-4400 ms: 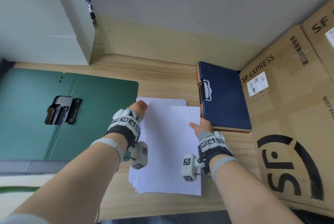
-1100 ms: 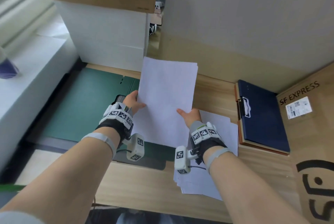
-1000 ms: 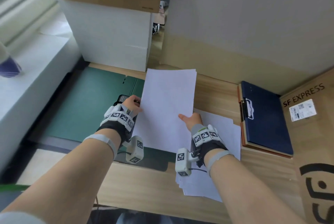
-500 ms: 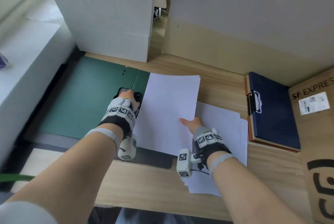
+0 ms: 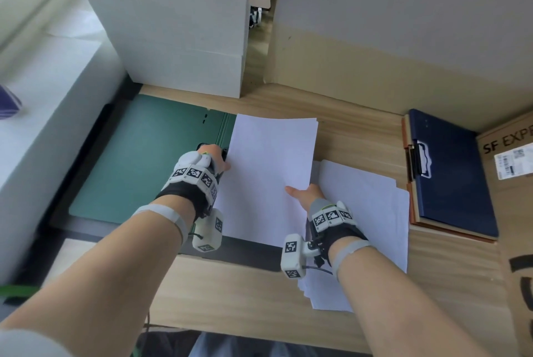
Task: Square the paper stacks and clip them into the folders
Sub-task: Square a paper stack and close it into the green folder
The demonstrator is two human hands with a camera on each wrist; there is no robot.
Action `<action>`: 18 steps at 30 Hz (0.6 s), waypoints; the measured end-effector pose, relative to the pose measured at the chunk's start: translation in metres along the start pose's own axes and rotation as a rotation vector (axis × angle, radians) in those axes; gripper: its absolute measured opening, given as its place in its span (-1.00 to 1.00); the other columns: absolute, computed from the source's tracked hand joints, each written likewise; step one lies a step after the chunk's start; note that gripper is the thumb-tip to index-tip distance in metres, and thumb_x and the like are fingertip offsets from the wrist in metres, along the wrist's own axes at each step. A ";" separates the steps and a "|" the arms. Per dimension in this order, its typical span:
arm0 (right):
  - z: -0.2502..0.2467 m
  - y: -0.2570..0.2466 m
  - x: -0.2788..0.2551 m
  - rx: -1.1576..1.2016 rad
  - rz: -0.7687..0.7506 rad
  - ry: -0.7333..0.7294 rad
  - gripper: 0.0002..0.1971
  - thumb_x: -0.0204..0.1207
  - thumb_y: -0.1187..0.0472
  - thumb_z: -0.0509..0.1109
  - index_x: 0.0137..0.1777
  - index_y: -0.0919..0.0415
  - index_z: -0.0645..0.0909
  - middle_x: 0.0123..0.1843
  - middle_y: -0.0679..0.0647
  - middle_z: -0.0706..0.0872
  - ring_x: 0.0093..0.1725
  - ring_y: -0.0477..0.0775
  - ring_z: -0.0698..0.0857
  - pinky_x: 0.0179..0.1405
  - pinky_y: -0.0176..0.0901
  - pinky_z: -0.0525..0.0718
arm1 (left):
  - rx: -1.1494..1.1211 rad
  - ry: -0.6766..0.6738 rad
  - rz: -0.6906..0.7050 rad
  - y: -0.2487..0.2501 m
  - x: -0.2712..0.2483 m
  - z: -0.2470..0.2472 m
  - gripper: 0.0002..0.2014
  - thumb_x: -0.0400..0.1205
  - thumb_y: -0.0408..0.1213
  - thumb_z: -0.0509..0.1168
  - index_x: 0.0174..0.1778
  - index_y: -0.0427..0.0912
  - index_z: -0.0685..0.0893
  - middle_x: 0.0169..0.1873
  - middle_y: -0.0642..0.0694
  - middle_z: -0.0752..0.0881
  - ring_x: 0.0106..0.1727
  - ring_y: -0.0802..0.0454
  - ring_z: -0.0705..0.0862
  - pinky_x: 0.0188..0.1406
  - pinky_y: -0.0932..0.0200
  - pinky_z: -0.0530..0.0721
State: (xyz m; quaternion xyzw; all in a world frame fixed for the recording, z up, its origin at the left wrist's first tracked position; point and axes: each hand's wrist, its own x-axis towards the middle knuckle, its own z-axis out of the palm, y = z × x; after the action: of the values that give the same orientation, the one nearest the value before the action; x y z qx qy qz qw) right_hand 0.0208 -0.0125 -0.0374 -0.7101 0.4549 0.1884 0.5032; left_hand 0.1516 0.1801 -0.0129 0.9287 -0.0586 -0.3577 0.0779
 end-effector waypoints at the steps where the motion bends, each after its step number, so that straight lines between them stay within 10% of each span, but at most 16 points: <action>1: 0.001 0.000 0.001 0.003 -0.003 -0.007 -0.45 0.49 0.15 0.46 0.40 0.42 0.46 0.42 0.22 0.59 0.40 0.22 0.57 0.34 -0.11 0.47 | -0.004 -0.005 0.004 -0.001 0.001 0.000 -0.82 0.59 -0.24 0.20 -0.23 -0.28 0.54 -0.30 -0.18 0.59 -0.23 -0.13 0.54 -0.23 0.13 0.48; 9: -0.004 0.000 0.001 -0.036 0.051 0.010 -0.34 0.48 0.10 0.46 0.48 0.42 0.35 0.47 0.25 0.51 0.45 0.25 0.52 0.41 -0.02 0.45 | 0.054 -0.025 0.041 -0.003 0.000 -0.005 -0.77 0.59 -0.22 0.19 -0.38 -0.20 0.46 -0.50 -0.07 0.48 -0.39 -0.08 0.49 -0.54 0.26 0.35; 18: -0.009 0.009 0.006 0.037 0.064 0.025 -0.38 0.44 0.09 0.49 0.43 0.38 0.45 0.42 0.23 0.59 0.39 0.25 0.58 0.42 0.02 0.49 | 0.084 -0.002 0.057 -0.003 -0.001 -0.004 -0.73 0.64 -0.17 0.18 -0.31 -0.25 0.49 -0.50 -0.08 0.50 -0.28 -0.12 0.54 -0.36 0.18 0.45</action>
State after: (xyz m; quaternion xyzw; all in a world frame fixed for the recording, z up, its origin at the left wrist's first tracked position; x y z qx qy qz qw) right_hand 0.0144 -0.0240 -0.0431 -0.6882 0.4871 0.1870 0.5042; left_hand 0.1537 0.1832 -0.0102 0.9288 -0.0999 -0.3535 0.0488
